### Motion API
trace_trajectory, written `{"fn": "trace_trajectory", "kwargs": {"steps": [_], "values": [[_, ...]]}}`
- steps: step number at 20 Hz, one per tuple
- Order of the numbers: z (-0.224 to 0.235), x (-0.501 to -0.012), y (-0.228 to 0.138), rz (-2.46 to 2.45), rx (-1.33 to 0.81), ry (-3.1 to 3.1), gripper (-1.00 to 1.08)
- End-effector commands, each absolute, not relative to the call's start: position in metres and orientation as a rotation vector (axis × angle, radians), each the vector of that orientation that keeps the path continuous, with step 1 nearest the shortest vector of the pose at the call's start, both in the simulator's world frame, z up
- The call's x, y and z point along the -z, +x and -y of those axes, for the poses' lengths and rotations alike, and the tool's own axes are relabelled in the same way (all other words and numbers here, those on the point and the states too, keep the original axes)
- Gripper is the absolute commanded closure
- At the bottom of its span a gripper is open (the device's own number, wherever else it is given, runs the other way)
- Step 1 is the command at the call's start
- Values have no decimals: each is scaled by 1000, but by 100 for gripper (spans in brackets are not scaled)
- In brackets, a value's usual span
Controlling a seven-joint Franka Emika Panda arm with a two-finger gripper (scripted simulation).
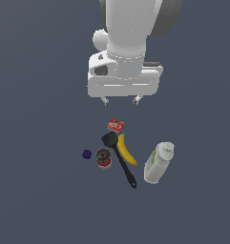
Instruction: Pick up a designated object from a clutter of objects.
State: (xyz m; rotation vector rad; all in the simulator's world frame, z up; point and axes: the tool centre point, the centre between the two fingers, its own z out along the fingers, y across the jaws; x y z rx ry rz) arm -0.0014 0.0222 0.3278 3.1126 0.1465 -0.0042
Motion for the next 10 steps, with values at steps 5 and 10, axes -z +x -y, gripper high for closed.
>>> {"fn": "trace_trajectory", "kwargs": {"steps": [5, 10], "values": [[-16, -329, 1, -113, -4, 3117, -92], [0, -331, 8, -35, -22, 3125, -92]]}}
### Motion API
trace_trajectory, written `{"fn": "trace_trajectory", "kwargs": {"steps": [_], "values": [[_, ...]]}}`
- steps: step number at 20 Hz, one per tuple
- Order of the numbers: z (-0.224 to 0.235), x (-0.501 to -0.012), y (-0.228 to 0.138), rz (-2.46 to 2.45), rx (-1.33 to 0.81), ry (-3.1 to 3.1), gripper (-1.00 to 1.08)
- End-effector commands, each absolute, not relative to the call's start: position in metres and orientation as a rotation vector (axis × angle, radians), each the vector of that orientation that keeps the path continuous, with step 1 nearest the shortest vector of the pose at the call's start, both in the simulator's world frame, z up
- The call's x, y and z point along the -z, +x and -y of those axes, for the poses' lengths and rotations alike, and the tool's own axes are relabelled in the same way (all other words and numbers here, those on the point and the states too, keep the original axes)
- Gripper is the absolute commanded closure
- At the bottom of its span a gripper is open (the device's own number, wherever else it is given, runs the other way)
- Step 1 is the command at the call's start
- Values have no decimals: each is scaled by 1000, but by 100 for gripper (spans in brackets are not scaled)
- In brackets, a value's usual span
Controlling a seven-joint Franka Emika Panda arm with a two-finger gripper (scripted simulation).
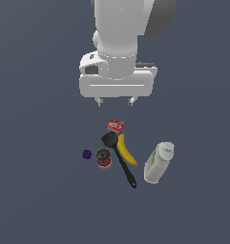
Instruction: Pick up a designated object from a clutter of objects.
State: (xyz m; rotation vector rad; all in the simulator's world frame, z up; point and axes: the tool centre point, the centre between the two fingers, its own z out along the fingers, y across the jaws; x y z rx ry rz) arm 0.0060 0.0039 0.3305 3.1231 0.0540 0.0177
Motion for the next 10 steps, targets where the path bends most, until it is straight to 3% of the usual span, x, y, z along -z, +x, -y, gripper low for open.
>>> {"fn": "trace_trajectory", "kwargs": {"steps": [1, 10], "values": [[1, -331, 8, -30, -23, 3125, -92], [0, -322, 7, -83, -21, 3122, -92]]}}
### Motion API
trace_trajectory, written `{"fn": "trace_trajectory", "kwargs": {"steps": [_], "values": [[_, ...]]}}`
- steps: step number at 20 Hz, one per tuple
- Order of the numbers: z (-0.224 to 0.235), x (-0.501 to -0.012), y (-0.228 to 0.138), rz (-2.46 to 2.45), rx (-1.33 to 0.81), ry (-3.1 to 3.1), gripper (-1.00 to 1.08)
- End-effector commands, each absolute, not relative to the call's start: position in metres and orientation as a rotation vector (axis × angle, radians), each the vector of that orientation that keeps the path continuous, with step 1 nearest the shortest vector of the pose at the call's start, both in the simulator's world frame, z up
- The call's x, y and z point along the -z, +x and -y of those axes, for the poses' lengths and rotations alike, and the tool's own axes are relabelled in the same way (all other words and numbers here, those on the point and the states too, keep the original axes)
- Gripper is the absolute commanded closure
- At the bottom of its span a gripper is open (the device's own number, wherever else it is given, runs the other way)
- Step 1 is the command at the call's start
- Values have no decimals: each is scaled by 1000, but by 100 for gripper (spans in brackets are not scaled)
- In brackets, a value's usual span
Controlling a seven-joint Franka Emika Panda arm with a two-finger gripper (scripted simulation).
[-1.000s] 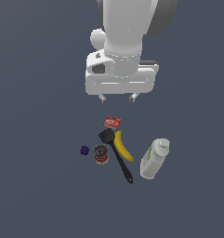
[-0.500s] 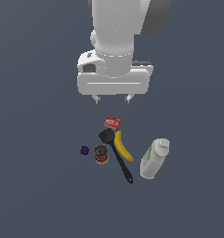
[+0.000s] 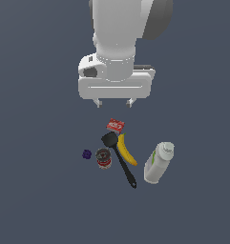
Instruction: Pick up a designated object from a clutter of objects.
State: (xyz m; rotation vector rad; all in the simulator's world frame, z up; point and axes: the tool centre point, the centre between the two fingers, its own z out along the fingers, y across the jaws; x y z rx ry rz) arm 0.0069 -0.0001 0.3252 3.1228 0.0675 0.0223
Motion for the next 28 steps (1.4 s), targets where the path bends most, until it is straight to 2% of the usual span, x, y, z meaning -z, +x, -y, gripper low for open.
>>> {"fn": "trace_trajectory", "kwargs": {"steps": [1, 14, 28], "values": [[0, -319, 6, -98, -21, 3121, -92], [3, -253, -8, -460, -9, 3076, -92], [4, -156, -53, -1044, 9, 2929, -92]]}}
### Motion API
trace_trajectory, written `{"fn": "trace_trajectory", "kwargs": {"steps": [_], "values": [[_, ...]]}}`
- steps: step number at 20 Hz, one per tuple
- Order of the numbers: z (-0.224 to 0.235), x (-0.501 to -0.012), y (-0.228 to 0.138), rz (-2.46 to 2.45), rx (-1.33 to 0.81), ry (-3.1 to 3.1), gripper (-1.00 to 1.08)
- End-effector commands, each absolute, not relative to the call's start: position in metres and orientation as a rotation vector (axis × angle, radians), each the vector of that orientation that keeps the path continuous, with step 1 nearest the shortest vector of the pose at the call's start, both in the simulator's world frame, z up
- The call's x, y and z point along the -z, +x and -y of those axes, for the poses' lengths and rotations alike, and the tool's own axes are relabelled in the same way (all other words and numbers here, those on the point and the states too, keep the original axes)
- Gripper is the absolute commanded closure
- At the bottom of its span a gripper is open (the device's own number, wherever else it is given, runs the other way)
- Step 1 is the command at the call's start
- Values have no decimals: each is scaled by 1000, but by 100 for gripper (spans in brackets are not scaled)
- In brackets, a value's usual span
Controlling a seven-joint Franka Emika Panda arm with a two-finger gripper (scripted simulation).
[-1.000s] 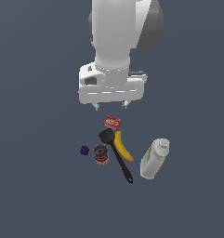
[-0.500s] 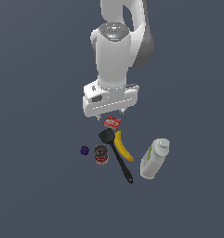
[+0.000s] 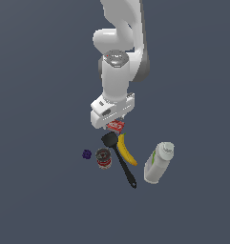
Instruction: Pick up a designated object from a clutter of objects.
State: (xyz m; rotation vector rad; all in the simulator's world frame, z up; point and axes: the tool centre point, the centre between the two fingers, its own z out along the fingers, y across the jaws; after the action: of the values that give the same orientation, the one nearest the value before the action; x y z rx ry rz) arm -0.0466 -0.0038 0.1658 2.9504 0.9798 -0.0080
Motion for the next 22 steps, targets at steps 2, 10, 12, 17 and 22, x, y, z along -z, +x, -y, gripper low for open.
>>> {"fn": "trace_trajectory", "kwargs": {"steps": [2, 10, 12, 17, 22], "values": [[3, -144, -61, -1126, 10, 2901, -92], [-1, -100, -98, -1443, 10, 2771, -92], [-2, -92, -107, -1508, 9, 2740, -92], [-4, -76, -124, -1634, 5, 2676, -92], [-6, -68, -135, -1708, 1, 2635, -92]]}}
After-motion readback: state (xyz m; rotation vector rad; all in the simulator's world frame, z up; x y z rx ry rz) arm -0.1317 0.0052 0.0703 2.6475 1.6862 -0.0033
